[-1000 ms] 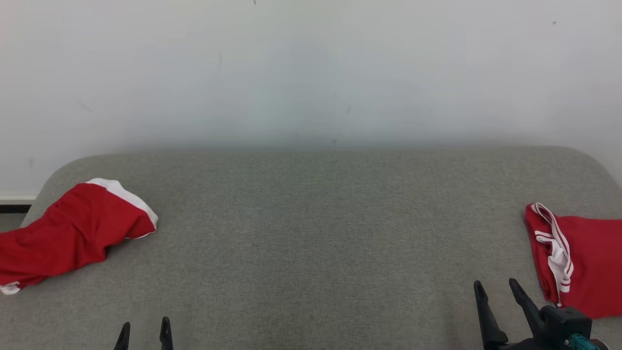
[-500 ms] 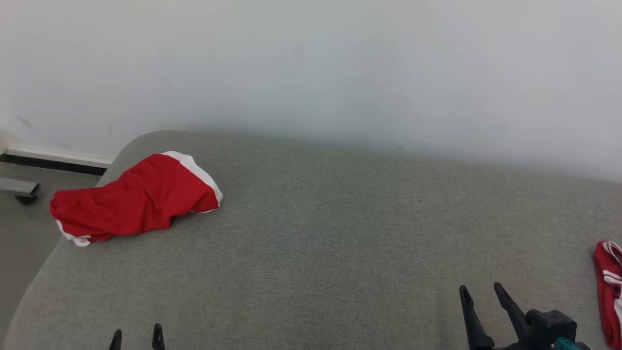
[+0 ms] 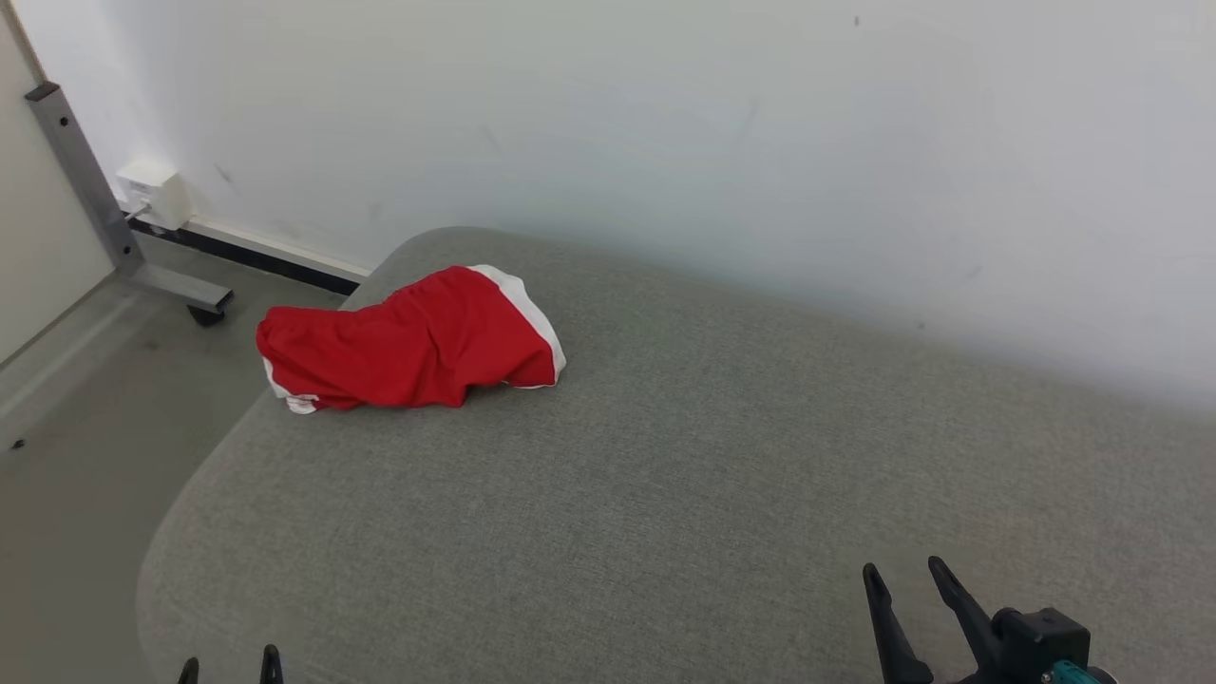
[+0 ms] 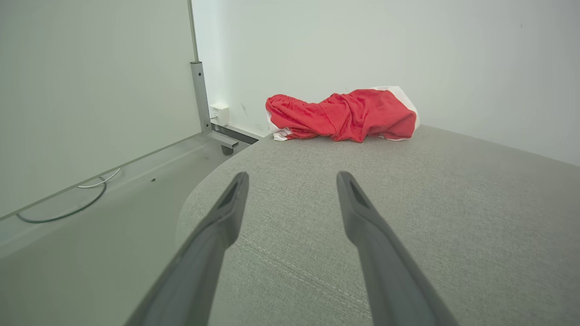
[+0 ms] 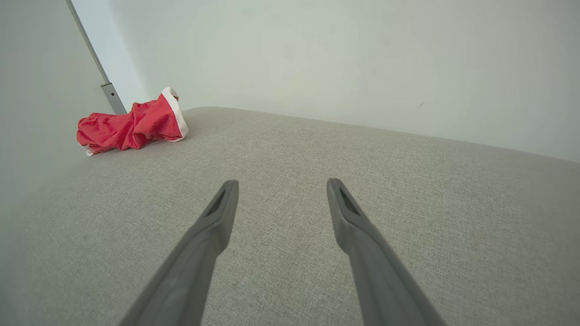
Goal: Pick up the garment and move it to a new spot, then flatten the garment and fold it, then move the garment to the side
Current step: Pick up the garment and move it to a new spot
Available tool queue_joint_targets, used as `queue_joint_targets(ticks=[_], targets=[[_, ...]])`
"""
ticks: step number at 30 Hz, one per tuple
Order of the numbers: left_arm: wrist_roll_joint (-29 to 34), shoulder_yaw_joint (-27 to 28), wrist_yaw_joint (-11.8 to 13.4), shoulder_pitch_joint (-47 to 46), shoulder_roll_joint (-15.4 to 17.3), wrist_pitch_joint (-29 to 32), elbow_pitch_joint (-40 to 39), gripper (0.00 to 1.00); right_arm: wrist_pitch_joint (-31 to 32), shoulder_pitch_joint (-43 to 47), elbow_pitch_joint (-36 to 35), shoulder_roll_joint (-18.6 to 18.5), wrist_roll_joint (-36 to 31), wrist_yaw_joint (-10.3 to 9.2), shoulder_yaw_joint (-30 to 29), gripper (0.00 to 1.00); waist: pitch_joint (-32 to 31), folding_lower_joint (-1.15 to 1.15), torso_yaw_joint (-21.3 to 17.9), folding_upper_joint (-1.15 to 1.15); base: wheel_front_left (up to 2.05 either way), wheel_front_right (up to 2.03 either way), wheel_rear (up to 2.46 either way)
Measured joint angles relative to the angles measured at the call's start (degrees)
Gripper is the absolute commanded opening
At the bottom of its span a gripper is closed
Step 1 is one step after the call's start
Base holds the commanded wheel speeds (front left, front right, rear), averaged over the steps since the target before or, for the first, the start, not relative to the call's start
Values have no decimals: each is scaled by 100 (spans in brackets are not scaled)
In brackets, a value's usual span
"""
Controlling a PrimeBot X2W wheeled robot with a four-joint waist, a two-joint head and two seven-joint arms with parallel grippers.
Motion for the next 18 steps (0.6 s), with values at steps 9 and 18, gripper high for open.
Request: queue_joint_targets(ticks=[9, 18], targets=[[21, 130, -5, 59, -20, 0, -52, 100, -19, -120, 102, 12, 35, 0, 125, 100, 35, 0, 288, 0, 0, 0, 0], [51, 111, 79, 115, -58, 0, -98, 100, -47, -101, 135, -1, 56, 0, 151, 100, 28, 0, 217, 0, 0, 0, 0]])
